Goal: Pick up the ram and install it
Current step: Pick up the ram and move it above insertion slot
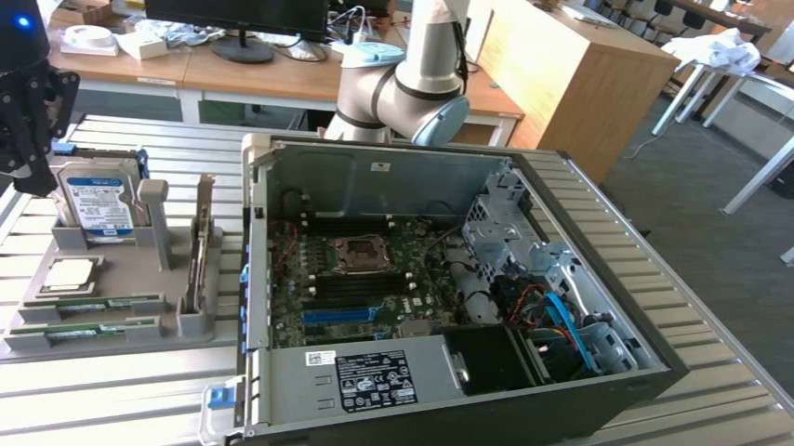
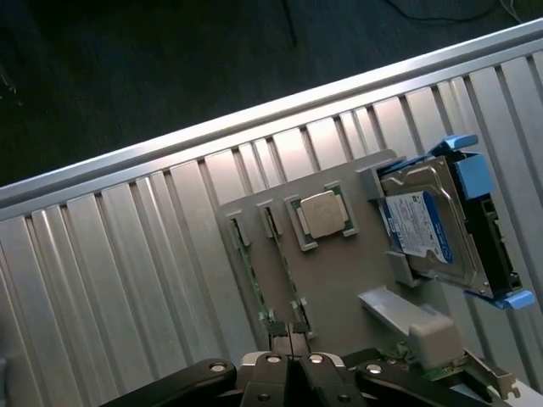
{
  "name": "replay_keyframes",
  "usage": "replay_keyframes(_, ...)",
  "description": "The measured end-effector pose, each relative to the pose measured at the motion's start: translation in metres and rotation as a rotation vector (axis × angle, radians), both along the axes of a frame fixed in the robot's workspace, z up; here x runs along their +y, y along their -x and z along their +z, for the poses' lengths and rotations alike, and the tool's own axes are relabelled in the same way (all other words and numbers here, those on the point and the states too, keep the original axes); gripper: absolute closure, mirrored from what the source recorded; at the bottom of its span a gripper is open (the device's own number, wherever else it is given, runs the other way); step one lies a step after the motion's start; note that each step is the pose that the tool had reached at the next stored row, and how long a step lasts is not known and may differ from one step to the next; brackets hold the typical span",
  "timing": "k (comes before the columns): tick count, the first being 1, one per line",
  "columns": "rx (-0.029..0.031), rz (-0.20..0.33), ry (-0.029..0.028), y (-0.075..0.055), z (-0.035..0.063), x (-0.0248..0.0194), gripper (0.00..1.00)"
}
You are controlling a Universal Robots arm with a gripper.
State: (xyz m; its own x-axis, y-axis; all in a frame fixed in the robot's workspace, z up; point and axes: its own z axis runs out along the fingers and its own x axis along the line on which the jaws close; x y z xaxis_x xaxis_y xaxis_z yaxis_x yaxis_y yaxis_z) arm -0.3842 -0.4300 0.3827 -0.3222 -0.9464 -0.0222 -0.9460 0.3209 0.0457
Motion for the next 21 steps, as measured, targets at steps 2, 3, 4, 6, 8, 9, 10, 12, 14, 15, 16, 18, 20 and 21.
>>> replay_keyframes(2,0.0,0.017,0.0,0.0,0.0,0.0,0.9)
replay_keyframes(3,0.0,0.026,0.0,0.0,0.0,0.0,0.9)
replay_keyframes(4,0.0,0.035,0.0,0.0,0.0,0.0,0.9)
replay_keyframes(6,-0.0001,0.052,0.0,0.0,-0.0001,0.0,0.9)
replay_keyframes(8,0.0,0.069,0.0,0.0,-0.0001,0.0,0.9)
replay_keyframes(9,-0.0001,0.077,0.0,0.0,-0.0001,0.0,0.9)
replay_keyframes(10,0.0,0.086,0.0,0.0,-0.0001,0.0,0.9)
replay_keyframes(12,-0.0001,0.101,0.0,0.0,-0.0002,0.0,0.9)
replay_keyframes(14,0.0,0.117,0.0,0.0,-0.0002,0.0,0.9)
replay_keyframes(15,0.0,0.125,0.0,0.0,-0.0002,0.0,0.9)
replay_keyframes(16,0.0,0.133,0.0,0.0,-0.0002,0.0,0.9)
replay_keyframes(18,0.0,0.15,0.0,0.0,-0.0003,0.0,0.9)
replay_keyframes(20,-0.0001,0.165,0.0,0.0,-0.0003,0.0,0.9)
replay_keyframes(21,-0.0001,0.173,0.0,0.0,-0.0004,0.0,0.9)
